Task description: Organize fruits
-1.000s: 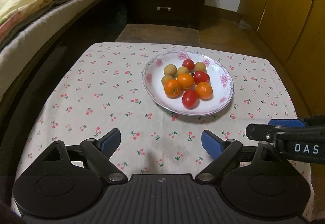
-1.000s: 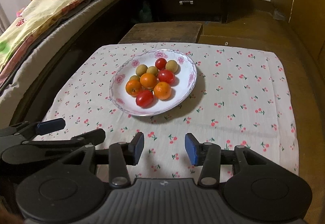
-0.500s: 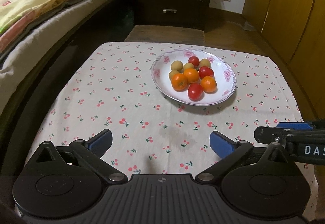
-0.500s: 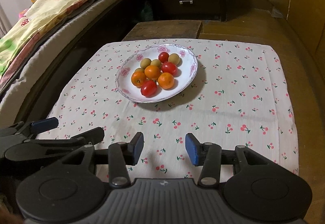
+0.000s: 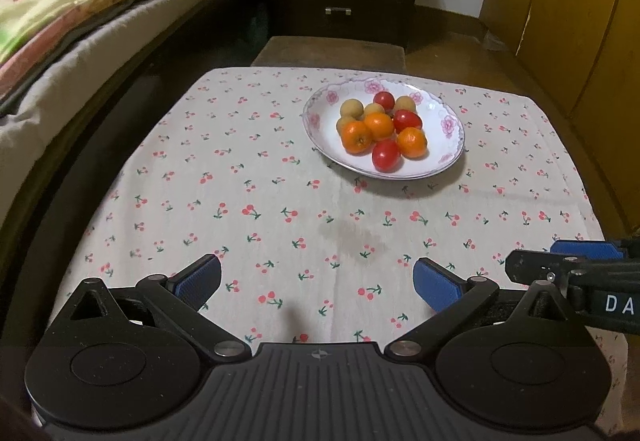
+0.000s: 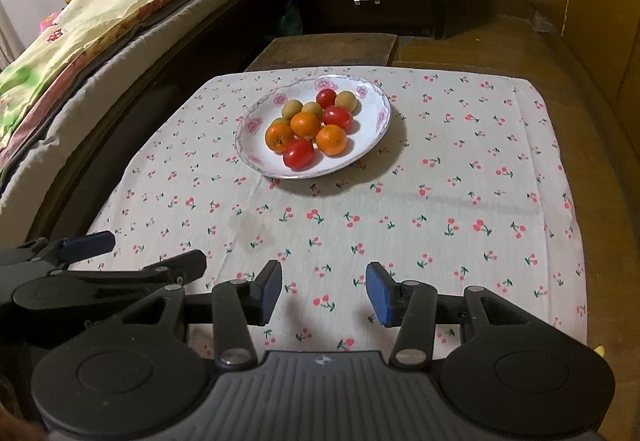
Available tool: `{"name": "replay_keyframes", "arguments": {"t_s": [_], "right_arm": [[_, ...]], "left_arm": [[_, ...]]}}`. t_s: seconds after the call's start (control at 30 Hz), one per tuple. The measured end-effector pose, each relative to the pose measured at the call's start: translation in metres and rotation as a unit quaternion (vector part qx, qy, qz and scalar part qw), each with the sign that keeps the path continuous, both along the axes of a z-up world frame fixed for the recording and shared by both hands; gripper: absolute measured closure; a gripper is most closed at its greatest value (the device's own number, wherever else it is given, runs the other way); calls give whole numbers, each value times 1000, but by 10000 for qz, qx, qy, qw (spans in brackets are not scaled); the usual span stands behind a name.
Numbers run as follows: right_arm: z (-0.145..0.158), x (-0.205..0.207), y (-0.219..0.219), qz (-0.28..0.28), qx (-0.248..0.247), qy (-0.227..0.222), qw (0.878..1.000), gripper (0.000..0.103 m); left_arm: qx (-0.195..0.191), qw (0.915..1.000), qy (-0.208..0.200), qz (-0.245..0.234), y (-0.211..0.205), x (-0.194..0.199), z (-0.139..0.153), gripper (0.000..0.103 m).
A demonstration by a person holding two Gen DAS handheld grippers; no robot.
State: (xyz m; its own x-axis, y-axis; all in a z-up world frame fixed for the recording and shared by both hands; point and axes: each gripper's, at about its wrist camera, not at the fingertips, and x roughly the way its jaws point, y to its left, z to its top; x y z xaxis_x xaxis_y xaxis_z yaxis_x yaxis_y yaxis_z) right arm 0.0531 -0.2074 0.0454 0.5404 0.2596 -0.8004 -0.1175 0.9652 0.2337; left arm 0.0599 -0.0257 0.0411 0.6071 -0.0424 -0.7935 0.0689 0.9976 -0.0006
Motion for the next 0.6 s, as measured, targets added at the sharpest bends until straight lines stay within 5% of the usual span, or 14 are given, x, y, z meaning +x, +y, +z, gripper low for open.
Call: {"name": "replay_keyframes", "arguments": {"t_s": [0.6], "right_arm": [[-2, -12, 0, -29, 9, 56, 10000, 56]], "left_arm": [[-9, 10000, -1, -94, -4, -12, 0, 0]]}}
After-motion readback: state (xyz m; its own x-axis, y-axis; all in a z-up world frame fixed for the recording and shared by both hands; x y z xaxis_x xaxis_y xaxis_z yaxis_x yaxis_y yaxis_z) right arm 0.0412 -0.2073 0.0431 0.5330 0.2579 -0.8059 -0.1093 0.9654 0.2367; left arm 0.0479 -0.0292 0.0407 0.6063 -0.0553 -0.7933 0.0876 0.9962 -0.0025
